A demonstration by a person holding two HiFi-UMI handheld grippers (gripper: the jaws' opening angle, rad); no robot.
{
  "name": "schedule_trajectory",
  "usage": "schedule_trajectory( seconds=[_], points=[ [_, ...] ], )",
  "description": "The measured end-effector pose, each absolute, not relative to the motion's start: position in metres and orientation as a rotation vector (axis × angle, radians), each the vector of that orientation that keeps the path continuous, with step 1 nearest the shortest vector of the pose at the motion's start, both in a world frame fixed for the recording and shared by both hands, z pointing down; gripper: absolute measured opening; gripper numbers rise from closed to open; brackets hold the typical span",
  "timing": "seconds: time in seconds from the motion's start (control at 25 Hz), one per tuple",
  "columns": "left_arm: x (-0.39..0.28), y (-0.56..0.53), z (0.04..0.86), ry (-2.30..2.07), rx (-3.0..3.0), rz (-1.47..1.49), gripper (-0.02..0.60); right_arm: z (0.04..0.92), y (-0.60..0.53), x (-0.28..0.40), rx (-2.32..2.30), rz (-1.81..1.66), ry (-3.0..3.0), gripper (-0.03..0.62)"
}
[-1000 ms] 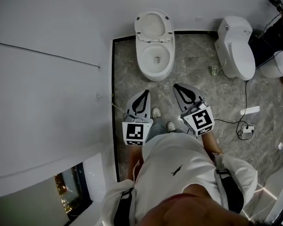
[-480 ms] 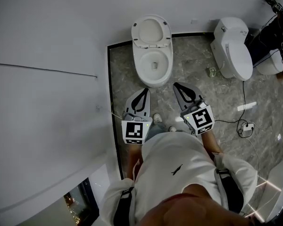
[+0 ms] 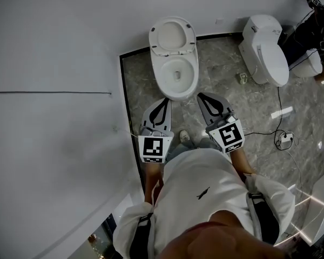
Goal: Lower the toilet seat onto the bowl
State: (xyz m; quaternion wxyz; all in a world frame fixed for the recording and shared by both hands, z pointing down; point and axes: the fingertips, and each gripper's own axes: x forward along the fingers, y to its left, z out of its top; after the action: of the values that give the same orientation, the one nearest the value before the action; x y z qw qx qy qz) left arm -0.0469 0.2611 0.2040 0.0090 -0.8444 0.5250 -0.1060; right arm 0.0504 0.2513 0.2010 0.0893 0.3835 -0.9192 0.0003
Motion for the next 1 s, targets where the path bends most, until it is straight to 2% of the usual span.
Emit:
schedule_trajectory(
  seconds=[0.48,1.0],
  points=[
    [-0.053,0.238,0.213,1.606,-2.679,-0.340,0.028,0.209,0.230,0.042,1.164,0.019,-2.712,0.031],
    [-0.076,0.167,0.215,1.648,-2.648,-0.351,0.028,0.213,0.153,0.018,1.133,0.007,-2.739,0.031]
  ],
)
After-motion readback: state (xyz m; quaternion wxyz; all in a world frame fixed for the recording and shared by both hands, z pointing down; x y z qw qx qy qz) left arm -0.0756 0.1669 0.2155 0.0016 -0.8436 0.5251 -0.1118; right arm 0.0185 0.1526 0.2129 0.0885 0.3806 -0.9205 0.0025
